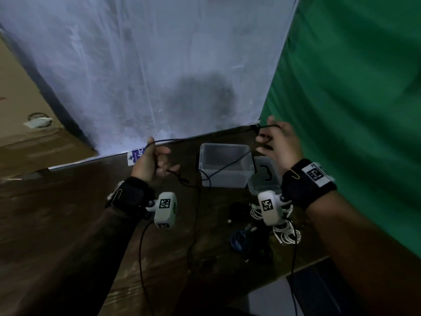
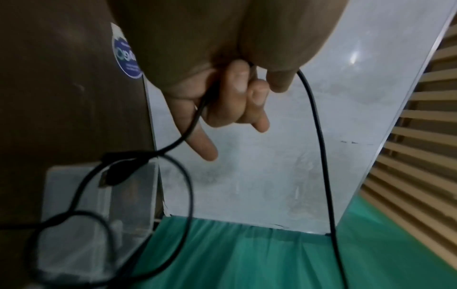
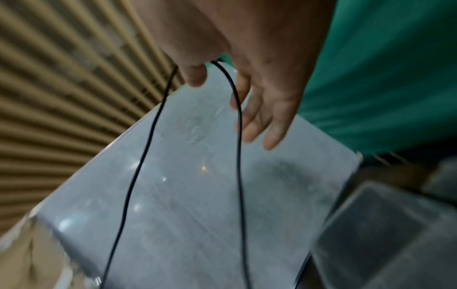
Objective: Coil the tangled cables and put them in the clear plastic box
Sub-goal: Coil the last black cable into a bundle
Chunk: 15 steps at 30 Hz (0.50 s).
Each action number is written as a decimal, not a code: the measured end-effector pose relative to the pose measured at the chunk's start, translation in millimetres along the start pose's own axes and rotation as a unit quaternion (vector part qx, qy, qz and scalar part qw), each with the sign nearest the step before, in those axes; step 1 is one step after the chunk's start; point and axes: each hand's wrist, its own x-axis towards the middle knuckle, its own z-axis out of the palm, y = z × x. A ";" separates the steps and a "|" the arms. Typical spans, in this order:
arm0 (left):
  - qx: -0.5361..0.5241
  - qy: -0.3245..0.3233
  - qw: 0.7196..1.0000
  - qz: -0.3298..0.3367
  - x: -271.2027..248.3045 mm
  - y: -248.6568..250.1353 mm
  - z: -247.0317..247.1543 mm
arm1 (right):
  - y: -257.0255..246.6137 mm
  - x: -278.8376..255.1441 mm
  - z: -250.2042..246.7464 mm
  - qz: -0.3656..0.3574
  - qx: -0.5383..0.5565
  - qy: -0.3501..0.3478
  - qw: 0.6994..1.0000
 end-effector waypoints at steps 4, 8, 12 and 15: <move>0.017 -0.021 1.000 0.007 -2.5 13.3 14.2 | -1.2 -3.2 -5.5 0.140 0.065 -0.138 0.978; 0.291 0.047 0.949 0.115 3.7 28.2 19.5 | -8.2 0.3 -12.6 0.047 -0.071 -0.077 0.993; 0.350 -0.076 0.926 0.121 -3.7 34.3 50.3 | -4.8 -4.9 -5.2 0.065 -0.068 -0.169 0.981; 0.526 -0.123 0.819 0.196 -4.7 24.7 64.5 | -13.6 -14.5 11.2 0.102 0.035 -0.236 0.966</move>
